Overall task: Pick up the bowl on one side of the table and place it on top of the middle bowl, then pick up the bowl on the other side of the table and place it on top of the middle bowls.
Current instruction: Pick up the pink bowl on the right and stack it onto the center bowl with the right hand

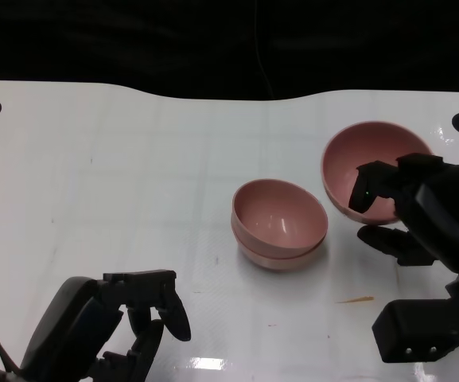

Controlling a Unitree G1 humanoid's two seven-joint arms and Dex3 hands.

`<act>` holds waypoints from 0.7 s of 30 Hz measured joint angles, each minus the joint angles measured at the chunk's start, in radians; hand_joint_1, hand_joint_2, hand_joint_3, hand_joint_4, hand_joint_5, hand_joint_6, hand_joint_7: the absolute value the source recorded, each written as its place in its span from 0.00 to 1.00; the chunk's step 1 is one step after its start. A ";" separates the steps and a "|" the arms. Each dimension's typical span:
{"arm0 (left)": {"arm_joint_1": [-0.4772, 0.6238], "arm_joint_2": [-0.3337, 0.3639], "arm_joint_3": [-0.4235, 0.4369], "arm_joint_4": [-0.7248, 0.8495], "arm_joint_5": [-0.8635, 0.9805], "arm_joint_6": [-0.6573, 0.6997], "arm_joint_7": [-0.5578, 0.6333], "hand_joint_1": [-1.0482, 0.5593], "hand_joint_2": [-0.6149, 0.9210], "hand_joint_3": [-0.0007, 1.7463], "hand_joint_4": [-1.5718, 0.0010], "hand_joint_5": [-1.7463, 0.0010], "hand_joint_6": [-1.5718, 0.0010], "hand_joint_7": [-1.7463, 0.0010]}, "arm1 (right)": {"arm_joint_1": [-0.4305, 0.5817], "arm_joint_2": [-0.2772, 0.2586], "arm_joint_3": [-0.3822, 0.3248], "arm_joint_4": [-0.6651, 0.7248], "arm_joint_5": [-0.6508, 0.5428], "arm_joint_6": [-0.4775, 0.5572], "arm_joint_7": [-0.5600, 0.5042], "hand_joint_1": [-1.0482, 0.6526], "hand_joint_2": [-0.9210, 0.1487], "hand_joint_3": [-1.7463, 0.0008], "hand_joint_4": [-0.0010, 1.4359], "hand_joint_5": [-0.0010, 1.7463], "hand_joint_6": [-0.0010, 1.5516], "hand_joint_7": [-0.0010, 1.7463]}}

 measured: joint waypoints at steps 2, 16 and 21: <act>0.000 0.000 0.000 0.004 0.000 0.000 0.000 0.69 0.53 0.90 0.42 0.06 0.44 0.23 | -0.009 0.005 0.000 -0.002 0.031 -0.034 0.023 0.55 0.71 0.16 0.71 1.00 0.56 0.89; 0.001 0.002 0.002 0.015 0.000 0.000 0.000 0.69 0.54 0.90 0.42 0.07 0.44 0.23 | -0.097 0.075 0.006 0.069 0.132 -0.170 0.126 0.55 0.67 0.14 0.69 1.00 0.56 0.89; -0.006 0.002 -0.001 0.020 0.001 -0.007 0.000 0.69 0.54 0.90 0.42 0.07 0.44 0.22 | -0.194 0.166 0.058 0.229 0.169 -0.236 0.206 0.53 0.61 0.20 0.69 1.00 0.53 0.94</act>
